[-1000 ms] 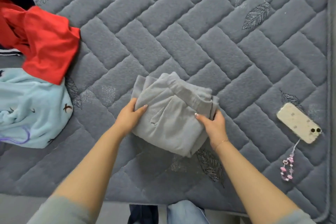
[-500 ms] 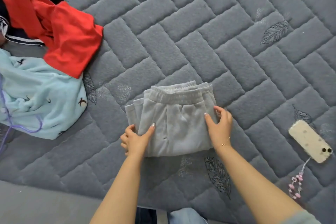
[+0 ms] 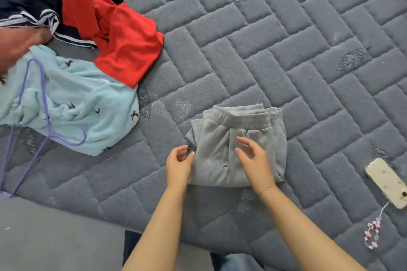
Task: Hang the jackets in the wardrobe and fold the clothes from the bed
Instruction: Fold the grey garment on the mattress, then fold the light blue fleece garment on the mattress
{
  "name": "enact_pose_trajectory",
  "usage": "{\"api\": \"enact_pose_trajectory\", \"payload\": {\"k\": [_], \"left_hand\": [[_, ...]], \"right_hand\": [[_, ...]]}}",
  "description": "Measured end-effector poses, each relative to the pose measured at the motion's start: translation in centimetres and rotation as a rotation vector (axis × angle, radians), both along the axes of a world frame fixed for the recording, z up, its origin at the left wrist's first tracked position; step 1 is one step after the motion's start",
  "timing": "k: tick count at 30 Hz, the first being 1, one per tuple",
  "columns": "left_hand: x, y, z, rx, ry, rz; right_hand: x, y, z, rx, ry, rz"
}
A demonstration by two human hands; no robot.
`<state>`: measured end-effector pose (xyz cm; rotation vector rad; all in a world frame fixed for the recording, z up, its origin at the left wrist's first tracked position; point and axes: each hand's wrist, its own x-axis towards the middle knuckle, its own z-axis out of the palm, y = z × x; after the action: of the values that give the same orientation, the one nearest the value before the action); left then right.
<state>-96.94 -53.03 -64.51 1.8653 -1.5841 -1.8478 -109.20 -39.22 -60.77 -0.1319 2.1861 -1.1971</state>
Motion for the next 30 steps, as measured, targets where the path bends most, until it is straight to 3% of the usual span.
{"api": "enact_pose_trajectory", "payload": {"k": [3,7,14,20,23,26,30], "left_hand": [[1.7,-4.4,2.6,0.037,0.191,0.027],[4.5,-12.1,5.7,0.119,0.308,0.001],[11.9,-28.7,9.1,0.079,0.355,0.015],[16.8,-38.5,8.4,0.051,0.344,-0.035],[18.3,-40.6,6.5,0.015,0.283,-0.008],[19.4,-41.1,4.4,0.004,0.230,0.055],[20.7,-40.9,1.9,-0.145,0.137,-0.006]], "right_hand": [[1.5,-4.2,2.7,-0.114,-0.094,-0.004],[4.5,-11.7,5.6,-0.209,-0.160,-0.051],[12.0,-28.6,8.0,-0.256,-0.225,-0.111],[16.5,-40.2,10.1,-0.294,-0.209,-0.080],[17.4,-42.8,7.8,-0.169,-0.117,-0.074],[17.1,-43.1,3.1,0.113,-0.060,-0.251],[16.7,-42.1,-2.8,0.343,-0.220,-0.571]]}}
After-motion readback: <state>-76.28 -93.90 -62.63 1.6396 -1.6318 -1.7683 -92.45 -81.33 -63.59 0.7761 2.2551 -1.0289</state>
